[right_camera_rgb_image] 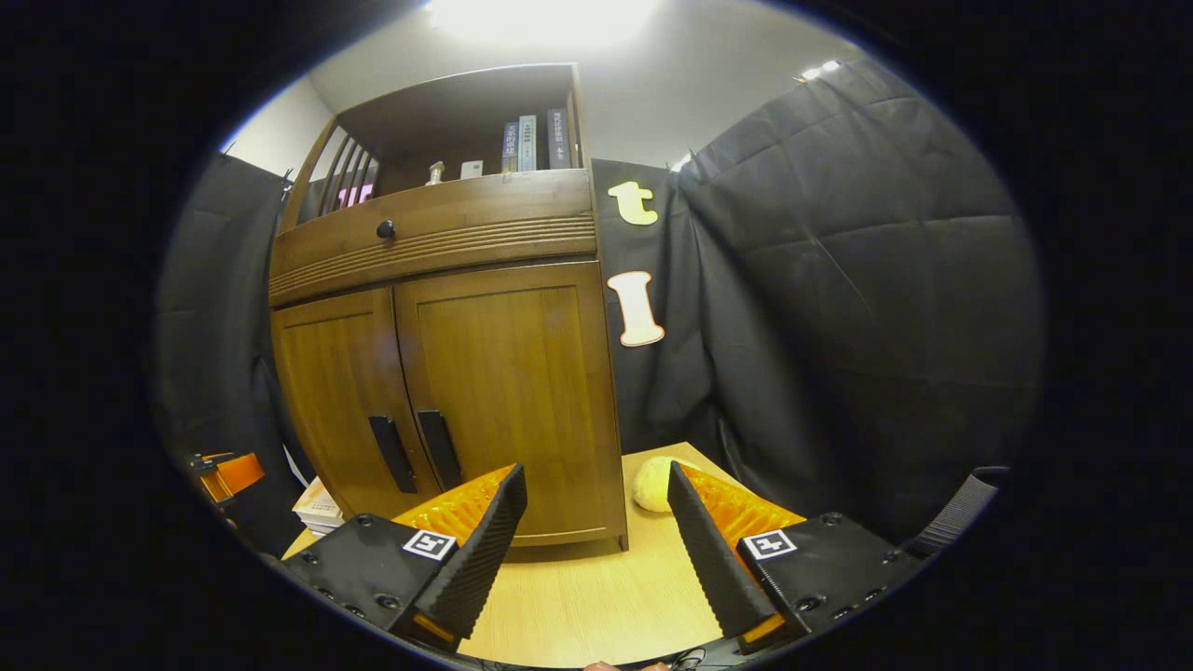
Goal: Open the right door of the double-door shoe cabinet with the right hand, and open the left door with the left hand.
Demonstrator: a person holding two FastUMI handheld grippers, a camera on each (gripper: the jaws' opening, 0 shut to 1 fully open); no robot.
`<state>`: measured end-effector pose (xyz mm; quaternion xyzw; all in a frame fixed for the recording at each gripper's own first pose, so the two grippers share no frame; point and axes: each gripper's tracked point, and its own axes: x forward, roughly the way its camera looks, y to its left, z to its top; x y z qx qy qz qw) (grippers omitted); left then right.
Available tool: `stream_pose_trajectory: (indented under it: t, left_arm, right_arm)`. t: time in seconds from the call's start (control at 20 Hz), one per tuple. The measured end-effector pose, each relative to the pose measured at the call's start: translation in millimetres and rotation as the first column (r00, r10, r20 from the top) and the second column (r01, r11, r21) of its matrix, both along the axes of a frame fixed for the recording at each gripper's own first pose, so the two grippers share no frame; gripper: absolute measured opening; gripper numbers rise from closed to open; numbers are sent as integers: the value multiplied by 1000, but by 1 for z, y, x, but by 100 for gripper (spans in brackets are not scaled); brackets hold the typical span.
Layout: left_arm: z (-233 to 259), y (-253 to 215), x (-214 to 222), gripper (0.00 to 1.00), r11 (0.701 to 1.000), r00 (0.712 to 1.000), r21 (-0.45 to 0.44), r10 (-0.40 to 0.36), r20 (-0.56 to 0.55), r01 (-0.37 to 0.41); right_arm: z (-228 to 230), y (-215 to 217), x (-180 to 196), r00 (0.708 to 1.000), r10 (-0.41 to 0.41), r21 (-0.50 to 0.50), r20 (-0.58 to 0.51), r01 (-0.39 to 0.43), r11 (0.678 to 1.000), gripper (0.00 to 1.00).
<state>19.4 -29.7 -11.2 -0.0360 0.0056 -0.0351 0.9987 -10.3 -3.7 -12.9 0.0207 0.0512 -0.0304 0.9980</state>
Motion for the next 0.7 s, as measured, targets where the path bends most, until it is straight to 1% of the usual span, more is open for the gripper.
stream_pose_trajectory:
  t: [0.1, 0.15, 0.2, 0.25, 0.3, 0.45, 0.5, 0.55, 0.7]
  left_arm:
    - [-4, -1, 8, 98, 999, 1000, -40, -1, -10, 1]
    - [-8, 3, 10, 98, 999, 1000, -50, 8, -14, -8]
    - [-10, 6, 8, 97, 999, 1000, -50, 15, -16, -16]
    - [-10, 9, 6, 97, 999, 1000, -43, 22, -17, -23]
    - [-10, 13, 4, 97, 999, 999, -31, 32, -18, -32]
    - [-16, 26, -5, 95, 998, 998, -1, 60, -26, -60]
    - [-16, 31, -9, 97, 998, 997, 7, 69, -23, -69]
    - [-17, 34, -12, 97, 997, 997, 20, 76, -22, -76]
    - [-13, 43, -19, 95, 992, 996, 97, 85, 4, -85]
  right_arm:
    - [0, -3, 0, 1000, -14, -9, 0, 14, 1000, 94]
    - [1, -3, 1, 1000, -21, -9, 2, 21, 1000, 96]
    - [1, -3, 1, 1000, -27, -3, 4, 27, 1000, 94]
    - [1, -1, 1, 999, -32, 6, 5, 32, 999, 97]
    - [1, 0, 1, 999, -32, 15, 8, 32, 999, 98]
    - [1, -1, 2, 999, -31, 15, 13, 31, 999, 98]
    - [2, -2, 2, 999, -32, 15, 16, 32, 999, 98]
    - [2, -1, 2, 999, -31, 20, 17, 30, 999, 98]
    - [2, 3, 3, 999, -19, 36, 27, 18, 999, 98]
